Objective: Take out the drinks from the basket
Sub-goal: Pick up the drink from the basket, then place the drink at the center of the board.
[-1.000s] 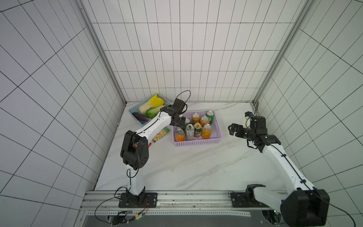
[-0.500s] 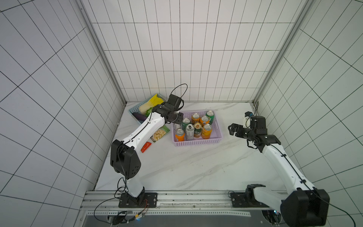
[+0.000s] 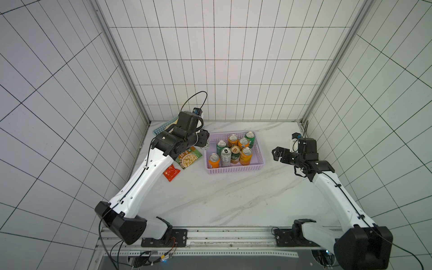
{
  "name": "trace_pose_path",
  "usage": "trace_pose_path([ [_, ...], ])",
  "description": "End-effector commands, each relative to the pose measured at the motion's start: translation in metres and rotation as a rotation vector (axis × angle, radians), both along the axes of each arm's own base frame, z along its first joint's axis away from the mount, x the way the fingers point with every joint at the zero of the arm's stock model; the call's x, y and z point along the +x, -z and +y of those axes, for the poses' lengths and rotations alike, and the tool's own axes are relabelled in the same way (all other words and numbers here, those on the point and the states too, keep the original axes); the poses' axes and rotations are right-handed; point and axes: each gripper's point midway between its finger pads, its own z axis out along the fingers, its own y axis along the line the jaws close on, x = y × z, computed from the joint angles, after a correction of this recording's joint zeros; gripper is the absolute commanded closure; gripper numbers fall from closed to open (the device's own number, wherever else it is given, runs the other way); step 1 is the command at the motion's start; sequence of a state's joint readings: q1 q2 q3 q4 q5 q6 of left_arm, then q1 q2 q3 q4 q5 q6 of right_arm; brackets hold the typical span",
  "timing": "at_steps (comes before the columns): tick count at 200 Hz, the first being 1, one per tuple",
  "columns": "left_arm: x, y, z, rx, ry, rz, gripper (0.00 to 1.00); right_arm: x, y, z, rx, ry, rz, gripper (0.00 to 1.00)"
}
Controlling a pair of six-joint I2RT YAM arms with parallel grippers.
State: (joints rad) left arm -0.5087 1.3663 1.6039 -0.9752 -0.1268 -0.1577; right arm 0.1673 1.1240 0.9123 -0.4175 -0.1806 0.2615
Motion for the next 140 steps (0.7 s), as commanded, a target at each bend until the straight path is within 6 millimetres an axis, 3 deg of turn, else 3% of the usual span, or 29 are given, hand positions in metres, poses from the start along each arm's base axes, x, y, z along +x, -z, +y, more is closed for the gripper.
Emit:
trace_pose_path([
  [1,-0.016,-0.011,0.009,-0.042,-0.023,-0.034,0.57,-0.003,-0.007,-0.003,-0.006,0.002,-0.012,0.01],
  [31,-0.041,0.003,0.020,-0.068,-0.032,-0.003,0.57,-0.003,-0.012,-0.003,-0.005,0.001,-0.022,0.00],
  [71,-0.062,0.036,0.030,-0.071,-0.050,0.058,0.57,-0.006,-0.016,-0.003,-0.002,-0.001,-0.034,0.00],
  [140,-0.059,0.090,0.019,-0.087,-0.040,0.139,0.59,-0.016,-0.018,-0.006,-0.005,0.004,-0.041,0.01],
])
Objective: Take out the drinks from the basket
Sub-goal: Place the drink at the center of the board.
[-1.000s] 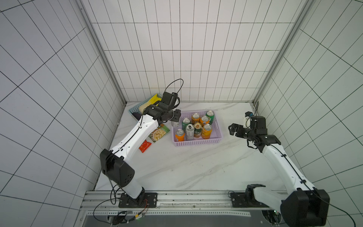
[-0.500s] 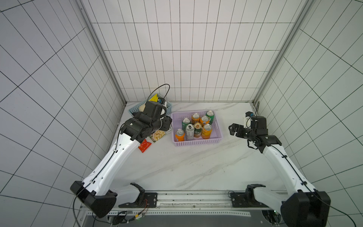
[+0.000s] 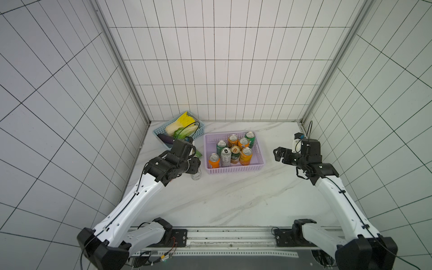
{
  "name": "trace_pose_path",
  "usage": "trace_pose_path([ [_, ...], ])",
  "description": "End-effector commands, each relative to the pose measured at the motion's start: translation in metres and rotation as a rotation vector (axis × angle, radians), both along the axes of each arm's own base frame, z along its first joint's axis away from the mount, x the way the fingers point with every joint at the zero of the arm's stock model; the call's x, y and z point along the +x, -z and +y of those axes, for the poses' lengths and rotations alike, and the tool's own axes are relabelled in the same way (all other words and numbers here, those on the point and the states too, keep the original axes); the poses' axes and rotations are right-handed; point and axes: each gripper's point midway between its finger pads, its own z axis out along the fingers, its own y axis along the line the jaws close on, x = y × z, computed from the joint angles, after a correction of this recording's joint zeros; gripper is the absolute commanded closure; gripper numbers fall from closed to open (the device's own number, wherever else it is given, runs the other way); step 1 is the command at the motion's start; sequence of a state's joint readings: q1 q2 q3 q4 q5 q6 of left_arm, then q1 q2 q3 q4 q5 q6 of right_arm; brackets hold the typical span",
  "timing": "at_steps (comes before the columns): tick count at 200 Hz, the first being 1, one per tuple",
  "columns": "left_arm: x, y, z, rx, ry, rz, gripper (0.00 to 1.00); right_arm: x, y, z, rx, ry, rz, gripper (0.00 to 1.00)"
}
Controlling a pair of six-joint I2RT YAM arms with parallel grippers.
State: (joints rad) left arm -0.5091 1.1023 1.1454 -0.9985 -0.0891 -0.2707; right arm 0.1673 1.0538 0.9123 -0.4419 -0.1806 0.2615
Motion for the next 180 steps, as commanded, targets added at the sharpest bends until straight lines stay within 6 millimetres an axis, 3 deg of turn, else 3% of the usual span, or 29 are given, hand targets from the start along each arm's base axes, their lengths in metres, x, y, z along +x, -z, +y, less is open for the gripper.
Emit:
trace_pose_path([
  [1,0.018,-0.016,-0.017,-0.094,0.005,-0.093,0.59,-0.006,-0.001,-0.004,-0.012,0.004,0.004,0.01],
  [84,0.032,0.044,-0.031,-0.050,0.018,0.051,0.61,-0.016,-0.005,-0.011,-0.042,0.015,-0.006,0.01],
  [180,0.030,0.076,-0.030,-0.042,-0.002,0.087,0.59,-0.016,-0.003,-0.010,-0.044,0.010,0.001,0.00],
])
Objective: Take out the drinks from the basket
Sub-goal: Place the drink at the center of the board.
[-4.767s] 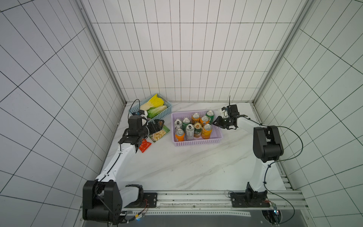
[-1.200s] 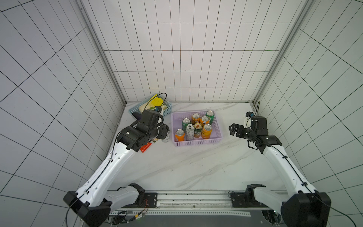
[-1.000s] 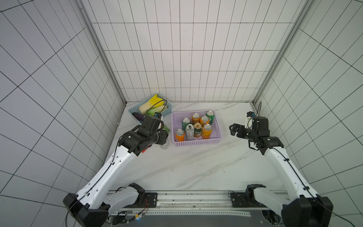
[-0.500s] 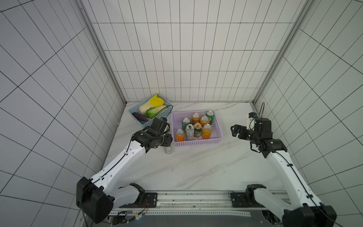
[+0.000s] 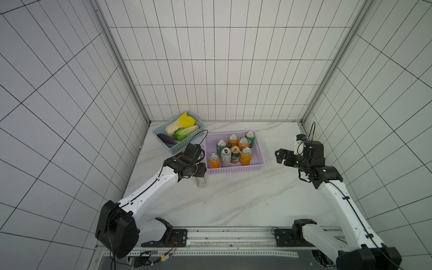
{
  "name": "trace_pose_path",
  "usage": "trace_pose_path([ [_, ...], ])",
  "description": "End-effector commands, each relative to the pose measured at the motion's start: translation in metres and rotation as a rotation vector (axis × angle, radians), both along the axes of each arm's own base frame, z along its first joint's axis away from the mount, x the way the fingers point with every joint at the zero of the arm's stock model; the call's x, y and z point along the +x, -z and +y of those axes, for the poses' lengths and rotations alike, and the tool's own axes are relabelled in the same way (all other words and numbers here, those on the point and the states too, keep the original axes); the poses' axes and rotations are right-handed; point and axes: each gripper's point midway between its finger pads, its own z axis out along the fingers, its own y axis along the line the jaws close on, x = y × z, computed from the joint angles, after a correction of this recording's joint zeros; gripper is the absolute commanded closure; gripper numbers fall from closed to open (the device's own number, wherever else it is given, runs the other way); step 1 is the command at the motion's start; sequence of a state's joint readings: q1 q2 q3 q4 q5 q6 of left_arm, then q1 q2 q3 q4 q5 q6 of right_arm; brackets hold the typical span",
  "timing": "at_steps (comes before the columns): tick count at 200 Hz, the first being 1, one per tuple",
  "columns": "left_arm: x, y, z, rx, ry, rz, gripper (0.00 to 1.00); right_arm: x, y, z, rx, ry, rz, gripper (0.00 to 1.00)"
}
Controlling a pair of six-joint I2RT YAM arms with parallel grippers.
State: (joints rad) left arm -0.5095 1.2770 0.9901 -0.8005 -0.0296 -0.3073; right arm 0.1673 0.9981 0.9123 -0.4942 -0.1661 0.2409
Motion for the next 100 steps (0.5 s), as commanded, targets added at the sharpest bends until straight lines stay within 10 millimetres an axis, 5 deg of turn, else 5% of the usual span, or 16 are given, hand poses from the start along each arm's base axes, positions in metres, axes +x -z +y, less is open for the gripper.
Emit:
trace_pose_path([
  [1,0.012,-0.008,-0.008,-0.043,-0.009,-0.060,0.59,-0.003,0.005,-0.005,-0.021,0.012,0.012,0.00],
  [100,0.010,-0.021,-0.008,-0.043,0.011,-0.070,0.33,-0.003,0.003,-0.005,-0.024,0.010,0.005,0.01],
])
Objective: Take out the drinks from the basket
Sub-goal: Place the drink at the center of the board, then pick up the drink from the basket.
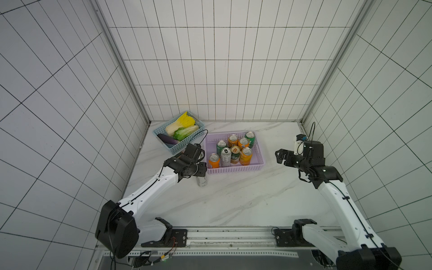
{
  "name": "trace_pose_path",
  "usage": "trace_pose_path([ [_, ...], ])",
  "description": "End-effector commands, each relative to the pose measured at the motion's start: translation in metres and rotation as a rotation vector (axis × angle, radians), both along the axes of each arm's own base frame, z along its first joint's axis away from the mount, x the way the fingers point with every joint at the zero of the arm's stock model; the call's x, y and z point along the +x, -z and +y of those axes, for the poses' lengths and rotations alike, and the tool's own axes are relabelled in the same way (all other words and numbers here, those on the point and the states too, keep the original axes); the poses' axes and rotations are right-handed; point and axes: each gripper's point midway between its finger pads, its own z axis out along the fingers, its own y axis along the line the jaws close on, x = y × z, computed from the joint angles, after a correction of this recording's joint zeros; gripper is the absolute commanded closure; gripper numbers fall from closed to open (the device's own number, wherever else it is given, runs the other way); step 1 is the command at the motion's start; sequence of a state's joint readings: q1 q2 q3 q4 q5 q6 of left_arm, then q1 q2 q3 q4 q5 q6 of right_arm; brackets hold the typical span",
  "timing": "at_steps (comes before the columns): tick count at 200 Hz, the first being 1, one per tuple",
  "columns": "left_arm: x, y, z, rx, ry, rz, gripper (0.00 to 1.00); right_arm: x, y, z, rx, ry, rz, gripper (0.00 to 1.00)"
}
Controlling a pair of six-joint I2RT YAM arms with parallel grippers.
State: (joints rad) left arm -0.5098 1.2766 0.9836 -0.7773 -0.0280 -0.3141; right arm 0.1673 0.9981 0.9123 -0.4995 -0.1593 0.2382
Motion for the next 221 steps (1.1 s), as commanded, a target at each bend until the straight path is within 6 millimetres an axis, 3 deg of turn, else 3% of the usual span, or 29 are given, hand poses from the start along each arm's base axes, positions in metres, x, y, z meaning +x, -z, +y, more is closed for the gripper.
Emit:
trace_pose_path([
  [1,0.007,-0.020,-0.007,-0.031,0.018,-0.057,0.33,-0.003,0.002,-0.004,-0.017,0.006,0.001,0.01],
  [50,0.012,-0.058,-0.008,-0.041,0.044,-0.128,0.23,-0.003,-0.005,-0.003,-0.007,0.001,-0.014,0.00],
  [76,0.020,-0.084,-0.022,-0.091,0.109,-0.203,0.16,-0.003,-0.007,-0.001,0.000,-0.004,-0.018,0.01],
  [93,0.027,-0.100,-0.032,-0.127,0.138,-0.249,0.02,-0.004,-0.007,-0.001,0.002,-0.006,-0.019,0.01],
  [118,0.037,-0.112,-0.050,-0.172,0.190,-0.262,0.02,-0.004,-0.009,0.000,0.005,-0.009,-0.022,0.01],
  [169,0.057,-0.106,-0.096,-0.121,0.288,-0.250,0.02,-0.005,-0.012,0.000,0.006,-0.010,-0.026,0.01],
  [221,0.078,-0.075,-0.128,0.004,0.333,-0.188,0.02,-0.008,-0.012,-0.002,0.001,-0.009,-0.027,0.01],
])
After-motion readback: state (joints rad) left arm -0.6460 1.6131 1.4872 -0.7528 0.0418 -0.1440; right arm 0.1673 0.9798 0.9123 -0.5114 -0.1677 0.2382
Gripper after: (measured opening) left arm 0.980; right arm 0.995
